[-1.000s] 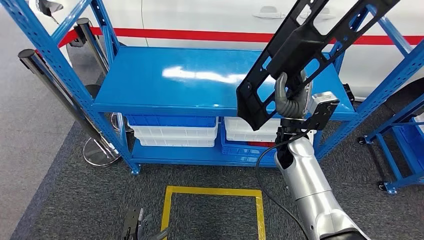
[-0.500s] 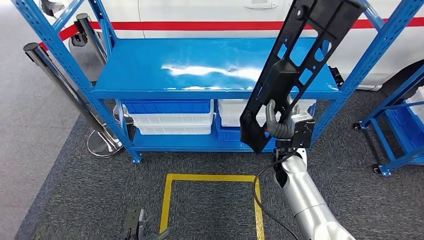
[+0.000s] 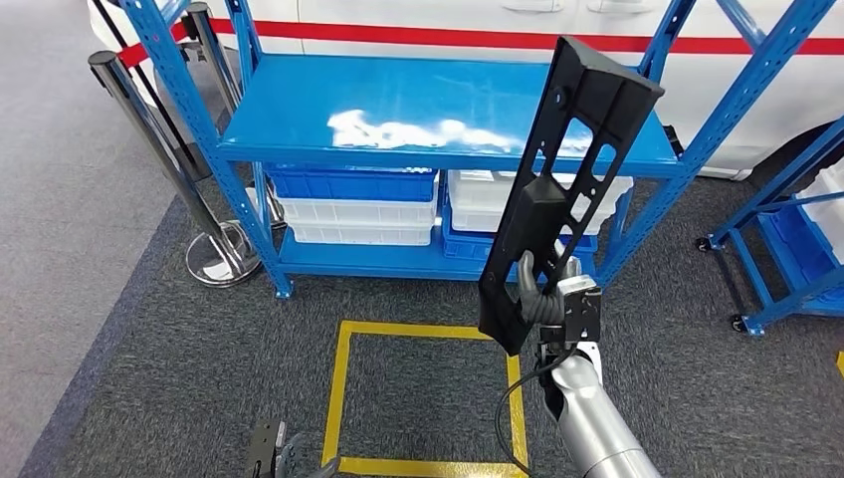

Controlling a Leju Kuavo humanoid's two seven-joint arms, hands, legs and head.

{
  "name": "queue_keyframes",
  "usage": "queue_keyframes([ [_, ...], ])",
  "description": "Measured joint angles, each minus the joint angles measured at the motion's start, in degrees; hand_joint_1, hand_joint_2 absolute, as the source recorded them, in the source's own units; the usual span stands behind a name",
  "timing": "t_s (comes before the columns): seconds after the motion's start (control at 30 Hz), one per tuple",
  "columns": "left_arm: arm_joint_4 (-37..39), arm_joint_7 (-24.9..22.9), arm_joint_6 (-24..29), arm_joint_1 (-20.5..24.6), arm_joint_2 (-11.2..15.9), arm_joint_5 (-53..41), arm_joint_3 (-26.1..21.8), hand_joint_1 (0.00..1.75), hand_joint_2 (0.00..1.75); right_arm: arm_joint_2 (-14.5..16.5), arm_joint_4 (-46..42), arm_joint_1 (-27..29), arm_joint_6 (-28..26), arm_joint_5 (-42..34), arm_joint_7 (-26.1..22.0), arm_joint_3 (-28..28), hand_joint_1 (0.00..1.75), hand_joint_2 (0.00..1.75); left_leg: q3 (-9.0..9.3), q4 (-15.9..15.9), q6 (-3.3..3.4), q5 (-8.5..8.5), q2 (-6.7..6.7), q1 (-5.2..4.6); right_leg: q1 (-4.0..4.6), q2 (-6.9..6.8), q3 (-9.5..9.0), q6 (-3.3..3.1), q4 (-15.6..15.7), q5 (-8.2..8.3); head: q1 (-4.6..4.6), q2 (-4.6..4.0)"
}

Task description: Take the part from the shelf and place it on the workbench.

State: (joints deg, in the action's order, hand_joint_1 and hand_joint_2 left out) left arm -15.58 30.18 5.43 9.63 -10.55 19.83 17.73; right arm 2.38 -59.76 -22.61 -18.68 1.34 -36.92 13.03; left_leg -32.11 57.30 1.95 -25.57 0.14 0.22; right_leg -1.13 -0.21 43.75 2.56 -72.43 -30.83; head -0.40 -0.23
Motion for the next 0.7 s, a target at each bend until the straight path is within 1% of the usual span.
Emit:
queue_keyframes([
  [0.03,0.0,0.15,-0.06,-0.29,0.03,0.02,-0.01,0.0,1.75,0.16,-0.72,1.16,-0.54,0.65,0.21,0.0,1.75,1.75,-1.0,0.18,-0.03,0.61,0.02,-0.1,0.0,0.01,-0.15,0.03,-2.33,0.07,0.0,0.01],
  [0.07,0.0,0.26,-0.15,-0.52,0.07,0.04,-0.01,0.0,1.75,0.37,-1.52,2.11,-1.06,1.36,0.66,0.0,1.75,1.75,-2.03,0.43,-0.1,1.18,0.05,-0.18,0.02,0.01,-1.19,-0.06,-2.86,1.26,0.0,0.01],
  [0.1,0.0,0.3,-0.28,-0.67,0.14,0.04,-0.02,0.0,1.75,0.68,-2.39,2.83,-1.49,2.09,1.29,0.01,1.75,1.75,-3.03,0.74,-0.21,1.68,0.08,-0.25,0.09,0.01,-3.19,-0.29,-1.39,2.79,0.01,0.01],
  [0.13,0.0,0.3,-0.4,-0.73,0.2,0.03,-0.02,0.0,1.75,1.06,-3.35,3.33,-1.74,2.77,1.97,0.02,1.75,1.75,-3.87,1.09,-0.36,2.13,0.11,-0.28,0.23,0.03,-6.09,-0.7,1.8,3.6,0.0,0.01],
  [0.17,0.0,0.28,-0.5,-0.73,0.26,0.01,-0.03,0.0,1.75,1.47,-4.32,3.63,-1.83,3.33,2.6,0.06,1.75,1.75,-4.57,1.4,-0.57,2.51,0.15,-0.39,0.42,0.03,-9.3,-1.13,6.03,3.31,-0.01,0.01],
  [0.2,0.0,0.26,-0.55,-0.71,0.31,-0.01,-0.03,0.0,1.75,1.91,-5.21,3.81,-1.79,3.75,3.02,0.14,1.75,1.75,-4.99,1.53,-0.83,2.98,0.22,-0.47,0.63,0.03,-11.83,-1.51,9.63,2.55,-0.02,0.01],
  [0.23,0.0,0.24,-0.54,-0.68,0.35,-0.07,-0.04,0.0,1.75,2.34,-5.95,3.93,-1.73,4.04,3.25,0.25,1.75,1.75,-5.22,1.53,-1.14,3.47,0.31,-0.49,0.82,0.05,-13.44,-1.82,12.24,1.73,-0.04,0.01],
  [0.27,0.0,0.2,-0.41,-0.66,0.37,-0.16,-0.04,0.0,1.75,2.69,-6.51,4.09,-1.64,4.25,3.39,0.37,1.75,1.75,-5.35,1.41,-1.47,4.01,0.37,-0.51,0.96,0.04,-13.99,-2.06,13.56,1.42,-0.05,0.01],
  [0.3,0.01,0.13,-0.19,-0.68,0.36,-0.31,-0.04,0.0,1.75,2.96,-6.88,4.36,-1.49,4.4,3.45,0.47,1.75,1.75,-5.44,1.24,-1.81,4.51,0.39,-0.5,0.89,0.0,-13.78,-2.4,13.87,1.86,-0.05,0.01],
  [0.33,0.01,0.01,0.1,-0.72,0.32,-0.48,-0.04,0.0,1.75,3.18,-7.13,4.71,-1.3,4.52,3.5,0.54,1.75,1.75,-5.7,1.47,-2.14,4.16,0.31,-0.43,0.78,-0.15,-13.43,-2.86,14.13,2.5,-0.05,0.0],
  [0.37,0.02,-0.15,0.45,-0.76,0.25,-0.64,-0.04,0.0,1.75,3.31,-7.32,5.09,-1.09,4.64,3.56,0.55,1.75,1.75,-6.16,2.36,-2.45,2.83,0.21,-0.39,0.63,-0.32,-12.94,-3.39,14.32,3.2,-0.06,0.0],
  [0.4,0.02,-0.32,0.74,-0.78,0.18,-0.82,-0.04,0.0,1.75,3.4,-7.47,5.49,-0.96,4.85,3.52,0.56,1.75,1.75,-6.84,4.36,-2.75,0.37,0.13,-0.29,0.45,-0.49,-12.25,-3.83,14.5,4.0,-0.07,-0.01],
  [0.43,0.02,-0.5,0.93,-0.77,0.09,-0.98,-0.04,0.0,1.75,3.43,-7.62,5.81,-1.02,5.18,3.38,0.56,1.75,1.75,-7.64,7.42,-3.03,-2.8,0.08,-0.09,0.45,-0.59,-11.37,-4.11,14.49,4.78,-0.08,0.0],
  [0.47,0.02,-0.68,1.05,-0.74,0.0,-1.14,-0.04,0.0,1.75,3.4,-7.82,6.09,-1.23,5.59,3.16,0.56,1.75,1.75,-8.38,11.06,-3.29,-5.56,0.07,0.07,0.45,-0.58,-10.41,-4.22,14.43,5.53,-0.09,0.0],
  [0.5,0.02,-0.85,1.06,-0.71,-0.09,-1.28,-0.04,0.0,1.75,3.32,-8.09,6.33,-1.56,6.09,2.86,0.56,1.75,1.75,-8.81,14.62,-3.55,-7.22,0.08,0.24,0.45,-0.57,-9.35,-4.19,14.35,6.31,-0.09,0.01],
  [0.53,0.02,-1.01,0.96,-0.68,-0.16,-1.42,-0.03,0.0,1.75,3.19,-8.52,6.48,-1.94,6.61,2.54,0.52,1.75,1.75,-8.75,17.07,-3.77,-7.36,0.08,0.39,0.43,-0.56,-8.29,-4.1,14.23,7.05,-0.09,0.01],
  [0.57,0.02,-1.15,0.74,-0.65,-0.21,-1.62,0.01,0.0,1.75,2.97,-9.22,6.57,-2.28,7.15,2.25,0.44,1.75,1.75,-7.92,17.88,-3.93,-6.15,0.08,0.54,0.4,-0.55,-7.18,-3.94,14.05,7.79,-0.09,0.01],
  [0.6,0.02,-1.26,0.44,-0.62,-0.26,-1.91,0.06,0.0,1.75,2.65,-10.24,6.53,-2.53,7.63,2.15,0.28,1.75,1.75,-6.18,16.8,-4.02,-4.37,0.08,0.7,0.35,-0.54,-6.08,-3.73,13.83,8.51,-0.09,0.01],
  [0.63,0.02,-1.33,0.14,-0.58,-0.28,-2.2,0.12,0.0,1.75,2.24,-11.46,6.31,-2.67,7.99,2.25,0.03,1.75,1.75,-3.57,13.97,-4.03,-3.09,0.06,0.83,0.31,-0.53,-5.15,-3.46,13.56,9.16,-0.09,0.01],
  [0.67,0.02,-1.37,-0.14,-0.51,-0.32,-2.52,0.19,0.0,1.75,1.73,-12.86,5.86,-2.7,8.22,2.52,-0.34,1.75,1.75,-0.26,9.7,-3.96,-2.99,0.03,0.83,0.34,-0.52,-4.34,-3.12,13.29,9.75,-0.1,0.01],
  [0.7,0.02,-1.37,-0.34,-0.42,-0.35,-2.77,0.24,0.0,1.75,1.17,-14.19,5.13,-2.6,8.27,2.96,-0.8,1.75,1.75,2.52,5.67,-3.73,-3.74,-0.04,0.77,0.38,-0.52,-3.8,-2.74,13.14,10.39,-0.09,0.02],
])
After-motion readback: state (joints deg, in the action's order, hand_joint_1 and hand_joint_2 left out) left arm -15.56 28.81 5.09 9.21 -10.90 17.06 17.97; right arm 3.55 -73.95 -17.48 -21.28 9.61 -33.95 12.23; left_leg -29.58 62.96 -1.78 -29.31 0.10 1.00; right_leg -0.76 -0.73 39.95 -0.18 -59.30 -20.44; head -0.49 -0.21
